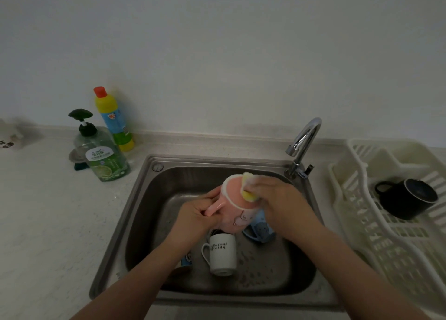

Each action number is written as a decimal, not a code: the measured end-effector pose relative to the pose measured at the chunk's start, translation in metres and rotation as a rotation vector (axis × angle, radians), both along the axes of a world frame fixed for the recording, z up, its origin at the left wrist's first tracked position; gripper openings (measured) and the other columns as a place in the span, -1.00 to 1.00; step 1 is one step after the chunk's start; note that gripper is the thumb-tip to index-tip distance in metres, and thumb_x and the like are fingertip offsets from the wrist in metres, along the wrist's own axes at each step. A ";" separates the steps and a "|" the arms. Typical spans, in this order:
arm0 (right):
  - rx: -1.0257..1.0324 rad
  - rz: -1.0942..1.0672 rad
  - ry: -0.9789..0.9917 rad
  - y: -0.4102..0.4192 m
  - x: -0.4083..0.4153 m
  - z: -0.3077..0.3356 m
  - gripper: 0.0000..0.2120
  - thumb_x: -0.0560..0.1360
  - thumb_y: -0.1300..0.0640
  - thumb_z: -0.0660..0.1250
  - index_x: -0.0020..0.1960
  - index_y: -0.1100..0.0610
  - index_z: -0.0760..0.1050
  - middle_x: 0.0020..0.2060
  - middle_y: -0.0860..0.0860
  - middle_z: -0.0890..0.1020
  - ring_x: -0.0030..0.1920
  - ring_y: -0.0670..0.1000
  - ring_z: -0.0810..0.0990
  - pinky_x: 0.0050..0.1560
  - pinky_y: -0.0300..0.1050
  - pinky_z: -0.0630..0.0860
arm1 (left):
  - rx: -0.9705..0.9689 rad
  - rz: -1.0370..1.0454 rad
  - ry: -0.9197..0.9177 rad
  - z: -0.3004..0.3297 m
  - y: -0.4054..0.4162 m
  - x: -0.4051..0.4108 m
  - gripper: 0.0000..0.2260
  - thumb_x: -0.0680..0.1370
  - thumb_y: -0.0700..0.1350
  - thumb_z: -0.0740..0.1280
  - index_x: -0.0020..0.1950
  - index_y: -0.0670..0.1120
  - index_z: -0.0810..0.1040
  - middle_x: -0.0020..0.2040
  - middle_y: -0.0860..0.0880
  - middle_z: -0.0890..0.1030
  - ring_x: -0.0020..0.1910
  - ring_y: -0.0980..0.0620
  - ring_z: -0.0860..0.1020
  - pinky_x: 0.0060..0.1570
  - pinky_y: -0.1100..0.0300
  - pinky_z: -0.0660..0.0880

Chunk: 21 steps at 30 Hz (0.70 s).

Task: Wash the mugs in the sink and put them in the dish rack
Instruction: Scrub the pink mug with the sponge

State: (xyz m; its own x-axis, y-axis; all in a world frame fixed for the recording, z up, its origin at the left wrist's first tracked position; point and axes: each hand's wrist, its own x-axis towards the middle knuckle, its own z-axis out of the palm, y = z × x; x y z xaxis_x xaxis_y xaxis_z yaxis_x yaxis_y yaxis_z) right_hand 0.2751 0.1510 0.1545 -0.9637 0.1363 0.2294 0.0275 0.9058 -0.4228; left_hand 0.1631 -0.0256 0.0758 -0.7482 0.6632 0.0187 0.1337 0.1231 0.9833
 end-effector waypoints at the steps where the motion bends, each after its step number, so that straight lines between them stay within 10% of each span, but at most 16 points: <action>1: 0.003 0.021 -0.006 -0.007 -0.007 0.000 -0.62 0.40 0.35 0.41 0.21 0.18 0.60 0.20 0.11 0.61 0.22 0.13 0.57 0.24 0.10 0.51 | -0.009 0.011 -0.004 0.000 0.002 0.001 -0.57 0.39 -0.44 0.43 -0.38 0.12 0.65 0.07 0.15 0.65 0.27 0.31 0.49 -0.05 0.38 0.54; 17: 0.066 -0.026 0.033 -0.005 0.007 0.009 -0.66 0.38 0.19 0.25 0.09 0.13 0.66 0.07 0.05 0.67 0.07 0.06 0.65 0.08 0.11 0.61 | 0.082 0.005 0.012 0.003 -0.004 -0.004 -0.55 0.38 -0.48 0.41 -0.40 0.10 0.65 0.22 0.02 0.61 0.26 0.28 0.51 0.02 0.30 0.56; 21: 0.078 0.044 -0.068 -0.027 -0.016 0.011 -0.55 0.45 0.25 0.39 0.33 0.11 0.50 0.32 0.03 0.51 0.31 0.05 0.49 0.35 -0.10 0.38 | 0.029 0.033 0.023 0.005 0.001 -0.001 -0.62 0.40 -0.47 0.40 -0.30 0.04 0.66 0.21 0.17 0.56 0.10 0.34 0.58 -0.11 0.34 0.56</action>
